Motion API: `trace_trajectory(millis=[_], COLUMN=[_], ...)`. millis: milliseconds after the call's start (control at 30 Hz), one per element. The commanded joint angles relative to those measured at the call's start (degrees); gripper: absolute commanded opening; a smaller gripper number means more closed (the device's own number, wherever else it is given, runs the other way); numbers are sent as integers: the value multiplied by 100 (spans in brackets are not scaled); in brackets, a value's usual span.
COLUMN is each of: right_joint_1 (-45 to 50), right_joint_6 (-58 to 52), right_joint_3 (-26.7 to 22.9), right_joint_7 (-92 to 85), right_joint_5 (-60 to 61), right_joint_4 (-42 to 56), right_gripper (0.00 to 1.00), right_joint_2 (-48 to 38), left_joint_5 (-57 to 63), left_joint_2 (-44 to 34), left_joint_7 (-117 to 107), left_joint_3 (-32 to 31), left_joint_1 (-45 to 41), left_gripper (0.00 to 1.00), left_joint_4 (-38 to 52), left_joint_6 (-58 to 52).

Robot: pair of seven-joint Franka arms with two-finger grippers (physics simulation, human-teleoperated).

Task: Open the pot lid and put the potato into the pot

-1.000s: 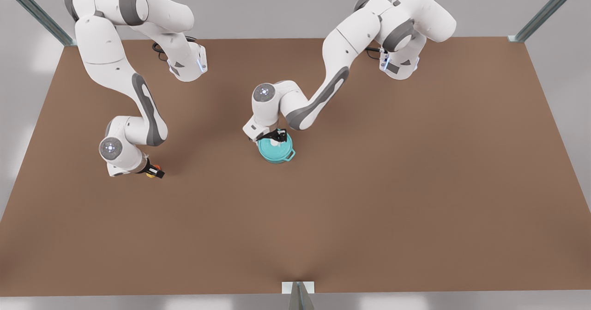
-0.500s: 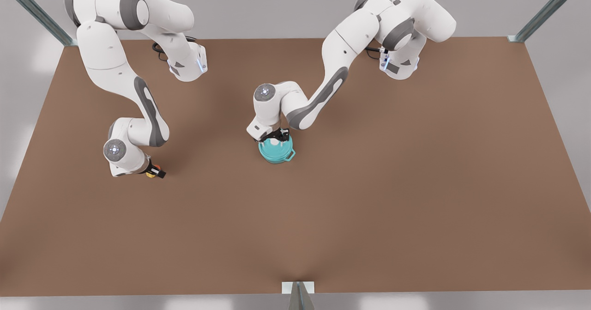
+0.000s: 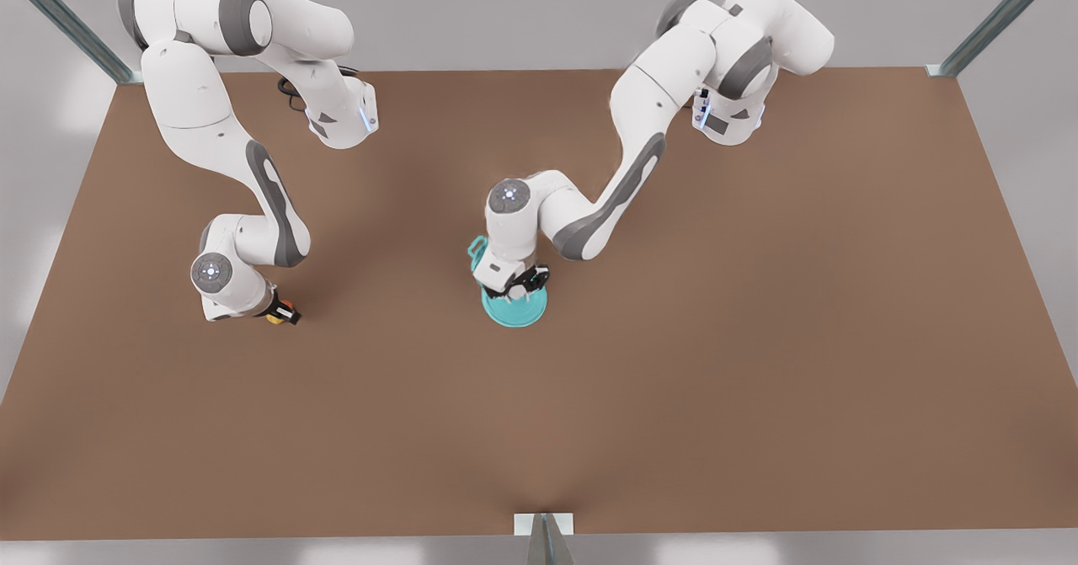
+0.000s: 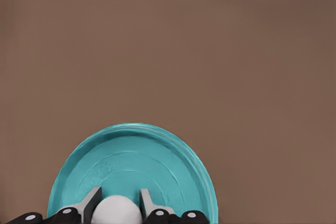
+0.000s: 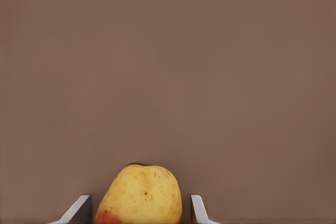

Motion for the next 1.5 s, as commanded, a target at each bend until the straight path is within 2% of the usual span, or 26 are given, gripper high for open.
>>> trace_trajectory(millis=[0, 67, 167, 200, 233, 267, 367, 400, 433, 500, 533, 567, 600, 633, 700, 867, 933, 1100, 1167, 1300, 1467], right_joint_1=[2, 2, 2, 2, 2, 2, 2, -7, -7, -7, 2, 2, 37, 46, 55, 55, 55, 116, 520, 1206, 1636], right_joint_6=[8, 8, 8, 8, 8, 8, -54, -72, -80, -80, -194, -291, -458, -704, -1214, -2321, -2409, -2445, -2445, -2647, -2217], right_joint_3=[0, 0, 0, 0, 0, 0, 0, 0, 0, 0, 9, 17, 26, 70, 500, 1748, 2302, 3339, 3340, 3348, 3348], right_joint_7=[147, 173, 173, 173, 173, 173, 191, 191, 191, 208, 208, 208, 226, 393, 788, 2642, 3416, 4681, 5085, 5930, 6263], right_joint_5=[7, 7, 7, 7, 7, 7, 7, 7, 7, 7, 8, 34, 69, 69, 306, 333, 333, 333, 350, 342, 201], right_joint_4=[1, 1, 1, 1, 1, 1, 1, 1, 1, 1, 1, 1, 10, 36, 159, 844, 967, 1038, 1222, 2250, 2277], right_gripper=[73, 63, 55, 52, 49, 48, 48, 49, 49, 49, 49, 49, 49, 49, 49, 49, 49, 49, 49, 49, 49], right_joint_2=[-1, -1, -10, -1, -1, -10, -80, -124, -133, -194, -308, -440, -590, -818, -1126, -1302, -1276, -1197, -1065, -379, 139], left_joint_5=[-76, -76, -76, -76, -67, -58, -32, -41, -67, -365, -752, -1657, -1667, -1667, -1640, -1675, -1702, -1693, -1649, -1649, -1649], left_joint_2=[70, 632, 677, 677, 677, 668, 580, 440, 44, -913, -1756, -3143, -4412, -4123, -3745, -3472, -3472, -3472, -3481, -3481, -3481], left_joint_7=[1692, 2001, 2028, 2028, 2036, 2107, 2168, 2571, 3661, 6059, 6739, 6686, 6695, 6739, 6738, 6747, 6756, 6747, 6765, 6765, 6756], left_joint_3=[-16, 28, 28, 28, 28, 28, 28, 37, 46, -16, 2, 28, 89, 116, 133, 107, 98, 116, 125, 107, 89], left_joint_1=[741, 962, 1023, 1032, 1032, 1032, 1102, 1243, 1515, 2842, 3378, 3739, 3774, 3792, 3827, 3985, 4003, 4056, 4064, 4082, 4064], left_gripper=[42, 42, 42, 45, 89, 100, 100, 100, 100, 100, 100, 100, 100, 100, 100, 100, 100, 100, 100, 100, 100], left_joint_4=[79, 106, 106, 106, 106, 106, 97, 97, 106, 106, -17, -1568, -3401, -2962, -2215, -2074, -2056, -2056, -2030, -1986, -1995], left_joint_6=[22, 971, 1112, 1112, 1112, 1103, 1041, 630, -442, -2156, -3694, -3182, -1700, -1912, -2026, -1982, -1903, -1921, -1886, -1929, -1973])
